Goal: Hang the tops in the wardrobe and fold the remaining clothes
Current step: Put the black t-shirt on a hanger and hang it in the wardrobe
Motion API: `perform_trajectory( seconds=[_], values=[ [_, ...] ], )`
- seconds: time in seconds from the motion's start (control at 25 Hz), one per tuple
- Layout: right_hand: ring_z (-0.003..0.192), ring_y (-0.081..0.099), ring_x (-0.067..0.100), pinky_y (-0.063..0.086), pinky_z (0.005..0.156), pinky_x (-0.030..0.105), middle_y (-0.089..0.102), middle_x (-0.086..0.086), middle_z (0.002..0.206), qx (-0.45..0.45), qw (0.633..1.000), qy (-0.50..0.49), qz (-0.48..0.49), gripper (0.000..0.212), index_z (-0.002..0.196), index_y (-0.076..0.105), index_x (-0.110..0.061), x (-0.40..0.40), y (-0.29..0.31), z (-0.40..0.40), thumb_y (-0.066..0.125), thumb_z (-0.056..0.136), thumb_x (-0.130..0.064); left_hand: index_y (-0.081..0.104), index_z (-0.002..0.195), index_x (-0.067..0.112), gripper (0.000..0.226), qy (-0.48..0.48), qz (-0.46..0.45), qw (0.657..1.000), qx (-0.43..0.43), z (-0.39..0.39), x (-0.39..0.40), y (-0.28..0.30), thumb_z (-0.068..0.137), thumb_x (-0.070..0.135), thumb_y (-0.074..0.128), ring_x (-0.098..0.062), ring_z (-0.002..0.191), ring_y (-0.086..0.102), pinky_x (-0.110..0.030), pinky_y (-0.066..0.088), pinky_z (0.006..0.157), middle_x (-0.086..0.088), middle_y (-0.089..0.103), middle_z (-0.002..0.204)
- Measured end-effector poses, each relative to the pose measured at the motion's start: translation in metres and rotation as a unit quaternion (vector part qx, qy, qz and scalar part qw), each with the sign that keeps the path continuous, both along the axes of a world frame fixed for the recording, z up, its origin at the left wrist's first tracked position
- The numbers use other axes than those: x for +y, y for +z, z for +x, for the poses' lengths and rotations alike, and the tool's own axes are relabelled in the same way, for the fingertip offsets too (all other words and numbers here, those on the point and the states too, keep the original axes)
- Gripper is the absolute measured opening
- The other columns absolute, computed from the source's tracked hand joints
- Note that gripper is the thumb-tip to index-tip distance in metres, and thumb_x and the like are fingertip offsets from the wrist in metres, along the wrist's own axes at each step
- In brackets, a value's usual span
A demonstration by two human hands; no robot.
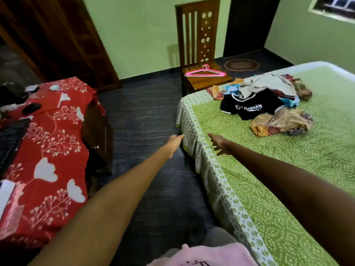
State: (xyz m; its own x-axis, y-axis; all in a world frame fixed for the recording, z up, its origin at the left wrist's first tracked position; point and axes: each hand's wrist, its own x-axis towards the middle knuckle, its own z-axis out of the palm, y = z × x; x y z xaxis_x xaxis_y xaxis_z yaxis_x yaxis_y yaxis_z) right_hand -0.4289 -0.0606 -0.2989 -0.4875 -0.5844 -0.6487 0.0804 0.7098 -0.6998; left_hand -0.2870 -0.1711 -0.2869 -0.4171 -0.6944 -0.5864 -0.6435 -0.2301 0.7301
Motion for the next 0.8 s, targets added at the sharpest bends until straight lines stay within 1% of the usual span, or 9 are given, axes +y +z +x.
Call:
perform_trajectory(
  seconds=[0.16, 0.28, 0.32, 0.44, 0.48, 0.56, 0.64, 0.72, 0.8],
  values=[
    [0.134, 0.033, 0.039, 0.033, 0.103, 0.050, 0.028, 0.017, 0.151, -0.011, 0.999, -0.044, 0.028, 0.065, 0.146, 0.027, -0.004, -0.037, -0.020, -0.055, 0.028, 0.099, -0.050, 0.042, 0.135, 0.005, 0.046, -0.029, 0.018, 0.999, 0.007, -0.054, -0.056, -0.012, 0.099, 0.034, 0.043, -0.025, 0.108, 0.053, -0.033, 0.041, 0.082, -0.010, 0.054, 0.123],
    [0.134, 0.032, 0.040, 0.032, 0.104, 0.051, 0.025, 0.018, 0.152, -0.012, 0.997, -0.068, 0.020, 0.065, 0.147, 0.024, -0.005, -0.086, -0.030, -0.111, 0.027, 0.100, -0.049, 0.041, 0.135, 0.004, 0.044, -0.046, 0.034, 0.998, 0.013, -0.112, -0.103, -0.021, 0.100, 0.030, 0.041, -0.027, 0.120, 0.048, -0.032, 0.040, 0.087, -0.011, 0.049, 0.134],
    [0.134, 0.032, 0.040, 0.032, 0.104, 0.051, 0.026, 0.018, 0.152, -0.010, 0.997, -0.075, 0.014, 0.065, 0.147, 0.024, -0.005, -0.103, -0.032, -0.127, 0.027, 0.099, -0.049, 0.041, 0.135, 0.004, 0.043, -0.052, 0.040, 0.998, 0.013, -0.128, -0.114, -0.022, 0.100, 0.029, 0.041, -0.027, 0.121, 0.048, -0.032, 0.039, 0.086, -0.011, 0.050, 0.133],
    [0.133, 0.034, 0.039, 0.033, 0.103, 0.051, 0.026, 0.016, 0.152, -0.021, 0.994, -0.103, 0.003, 0.065, 0.148, 0.023, -0.007, -0.152, -0.031, -0.182, 0.028, 0.099, -0.050, 0.045, 0.132, 0.006, 0.040, -0.070, 0.064, 0.995, -0.001, -0.187, -0.158, -0.029, 0.099, 0.029, 0.043, -0.021, 0.101, 0.053, -0.032, 0.038, 0.081, -0.007, 0.056, 0.112],
    [0.134, 0.033, 0.039, 0.033, 0.103, 0.050, 0.026, 0.015, 0.152, -0.029, 0.994, -0.109, 0.000, 0.065, 0.148, 0.022, -0.007, -0.165, -0.031, -0.198, 0.028, 0.099, -0.050, 0.047, 0.131, 0.007, 0.040, -0.085, 0.070, 0.994, -0.008, -0.208, -0.173, -0.029, 0.099, 0.031, 0.044, -0.021, 0.100, 0.052, -0.033, 0.039, 0.082, -0.006, 0.055, 0.111],
    [0.134, 0.033, 0.040, 0.033, 0.104, 0.050, 0.026, 0.016, 0.152, -0.031, 0.992, -0.121, 0.000, 0.065, 0.149, 0.021, -0.008, -0.188, -0.032, -0.230, 0.029, 0.099, -0.049, 0.048, 0.129, 0.008, 0.039, -0.113, 0.065, 0.991, -0.012, -0.253, -0.203, -0.031, 0.098, 0.032, 0.045, -0.024, 0.113, 0.050, -0.037, 0.041, 0.090, -0.006, 0.054, 0.124],
    [0.132, 0.035, 0.040, 0.034, 0.102, 0.050, 0.029, 0.017, 0.150, -0.031, 0.989, -0.142, 0.001, 0.065, 0.148, 0.022, -0.007, -0.201, -0.035, -0.255, 0.030, 0.099, -0.049, 0.049, 0.128, 0.009, 0.037, -0.133, 0.053, 0.990, -0.012, -0.292, -0.227, -0.032, 0.098, 0.032, 0.045, -0.025, 0.120, 0.048, -0.037, 0.041, 0.095, -0.006, 0.053, 0.127],
    [0.130, 0.038, 0.039, 0.036, 0.100, 0.049, 0.030, 0.017, 0.149, -0.042, 0.985, -0.165, 0.012, 0.065, 0.147, 0.024, -0.007, -0.211, -0.044, -0.277, 0.030, 0.099, -0.049, 0.050, 0.125, 0.009, 0.035, -0.165, 0.058, 0.984, -0.029, -0.330, -0.245, -0.037, 0.098, 0.032, 0.045, -0.024, 0.116, 0.049, -0.036, 0.041, 0.094, -0.006, 0.052, 0.121],
    [0.129, 0.039, 0.039, 0.037, 0.099, 0.048, 0.031, 0.015, 0.149, -0.057, 0.980, -0.189, 0.019, 0.065, 0.147, 0.024, -0.008, -0.220, -0.057, -0.301, 0.030, 0.098, -0.050, 0.051, 0.115, 0.010, 0.028, -0.203, 0.062, 0.976, -0.056, -0.367, -0.262, -0.051, 0.098, 0.032, 0.046, -0.023, 0.102, 0.050, -0.035, 0.040, 0.089, -0.006, 0.052, 0.109]
  ],
)
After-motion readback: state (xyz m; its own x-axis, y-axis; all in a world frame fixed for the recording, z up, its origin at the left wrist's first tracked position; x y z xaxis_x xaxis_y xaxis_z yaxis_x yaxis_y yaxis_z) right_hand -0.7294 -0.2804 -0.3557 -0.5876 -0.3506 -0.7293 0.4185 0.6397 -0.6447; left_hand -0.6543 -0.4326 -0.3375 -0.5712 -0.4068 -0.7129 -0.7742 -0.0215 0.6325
